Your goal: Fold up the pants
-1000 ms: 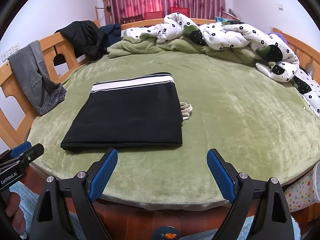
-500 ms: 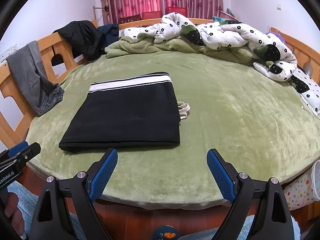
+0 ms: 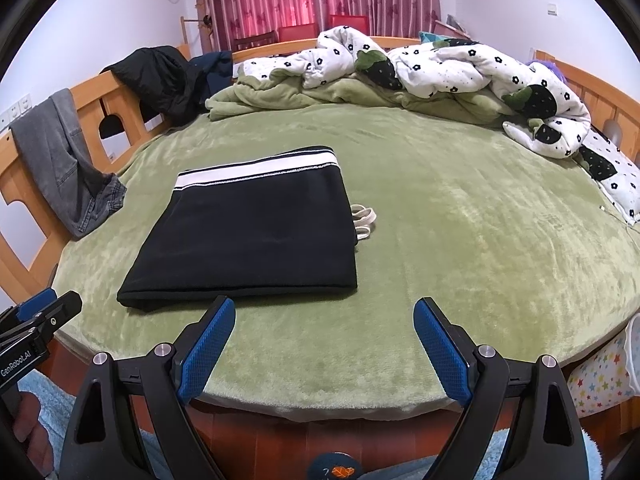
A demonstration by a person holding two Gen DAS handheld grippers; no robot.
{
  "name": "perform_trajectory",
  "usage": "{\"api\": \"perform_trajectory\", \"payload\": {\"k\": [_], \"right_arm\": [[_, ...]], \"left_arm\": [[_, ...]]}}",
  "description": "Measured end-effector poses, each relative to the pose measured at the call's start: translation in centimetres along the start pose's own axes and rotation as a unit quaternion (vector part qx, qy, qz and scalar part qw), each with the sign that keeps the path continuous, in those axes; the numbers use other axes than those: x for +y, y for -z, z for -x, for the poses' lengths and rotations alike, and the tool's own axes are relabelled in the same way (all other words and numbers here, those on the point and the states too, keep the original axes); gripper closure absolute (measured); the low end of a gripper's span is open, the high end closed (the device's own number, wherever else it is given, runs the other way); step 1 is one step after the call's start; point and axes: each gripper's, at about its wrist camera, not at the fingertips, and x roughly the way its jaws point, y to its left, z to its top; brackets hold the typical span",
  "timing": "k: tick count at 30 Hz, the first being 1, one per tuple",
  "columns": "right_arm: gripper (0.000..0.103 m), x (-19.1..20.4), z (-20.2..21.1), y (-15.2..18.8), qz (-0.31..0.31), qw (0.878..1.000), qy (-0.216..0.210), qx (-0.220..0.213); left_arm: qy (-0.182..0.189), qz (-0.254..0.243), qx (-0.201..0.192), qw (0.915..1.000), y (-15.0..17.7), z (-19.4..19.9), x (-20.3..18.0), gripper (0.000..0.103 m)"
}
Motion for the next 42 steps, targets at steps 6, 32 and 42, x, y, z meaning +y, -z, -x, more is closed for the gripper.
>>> {"api": "perform_trajectory", "payload": {"k": [6, 32, 42], "right_arm": [[0.013, -0.14, -0.01, -0.09, -0.004, 1.000, -0.001, 0.000], [0.013, -0.29, 0.04, 0.05, -0.011, 1.000, -0.002, -0.002], [0.013, -0.38, 0.04, 0.04, -0.012, 1.000, -0.002, -0.003]], "left_arm": [[0.000, -0.001, -0.001, 1.0000, -0.01, 0.00, -0.04, 0.035], [0.002, 0.002, -0.006, 1.0000, -0.41, 0.21, -0.40, 0.034], [0.002, 0.004, -0.007, 1.0000, -0.35, 0.32, -0.50, 0.034]]}}
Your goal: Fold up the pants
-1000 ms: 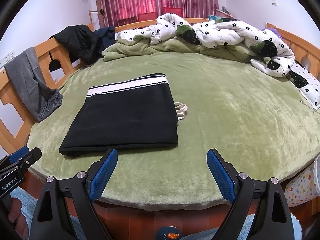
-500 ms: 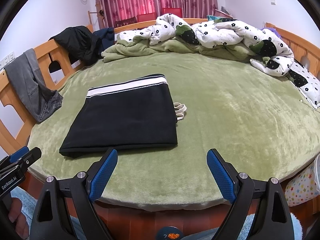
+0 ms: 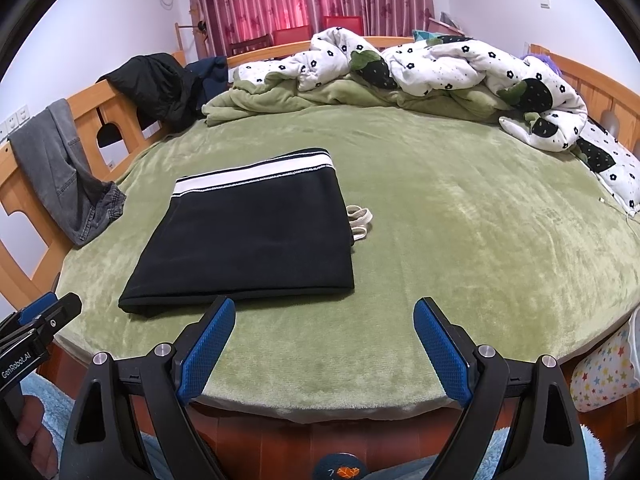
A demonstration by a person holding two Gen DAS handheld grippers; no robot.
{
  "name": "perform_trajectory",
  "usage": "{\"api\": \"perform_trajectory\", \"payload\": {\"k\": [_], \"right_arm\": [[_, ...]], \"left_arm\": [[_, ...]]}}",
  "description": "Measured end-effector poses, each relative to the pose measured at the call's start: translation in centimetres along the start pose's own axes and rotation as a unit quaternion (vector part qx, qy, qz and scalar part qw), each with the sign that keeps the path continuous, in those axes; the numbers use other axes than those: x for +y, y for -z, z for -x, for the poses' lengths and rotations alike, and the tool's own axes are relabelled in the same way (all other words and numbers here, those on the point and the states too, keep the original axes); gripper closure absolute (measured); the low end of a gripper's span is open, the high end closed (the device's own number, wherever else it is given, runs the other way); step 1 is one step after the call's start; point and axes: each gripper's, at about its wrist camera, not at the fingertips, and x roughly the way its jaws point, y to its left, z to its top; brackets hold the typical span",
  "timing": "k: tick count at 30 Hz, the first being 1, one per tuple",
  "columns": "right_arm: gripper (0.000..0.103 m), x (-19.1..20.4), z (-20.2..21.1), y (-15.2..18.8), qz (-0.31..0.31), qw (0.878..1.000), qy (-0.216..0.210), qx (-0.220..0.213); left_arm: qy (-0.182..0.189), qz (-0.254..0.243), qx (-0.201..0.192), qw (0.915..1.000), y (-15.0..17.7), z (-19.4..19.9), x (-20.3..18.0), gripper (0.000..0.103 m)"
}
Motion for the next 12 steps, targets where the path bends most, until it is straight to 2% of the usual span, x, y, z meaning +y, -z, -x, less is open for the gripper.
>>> {"api": "perform_trajectory", "payload": {"k": [12], "right_arm": [[0.013, 0.12, 0.00, 0.00, -0.002, 1.000, 0.000, 0.000]], "left_arm": [[0.003, 0.002, 0.003, 1.0000, -0.15, 0.12, -0.53, 0.033]]}}
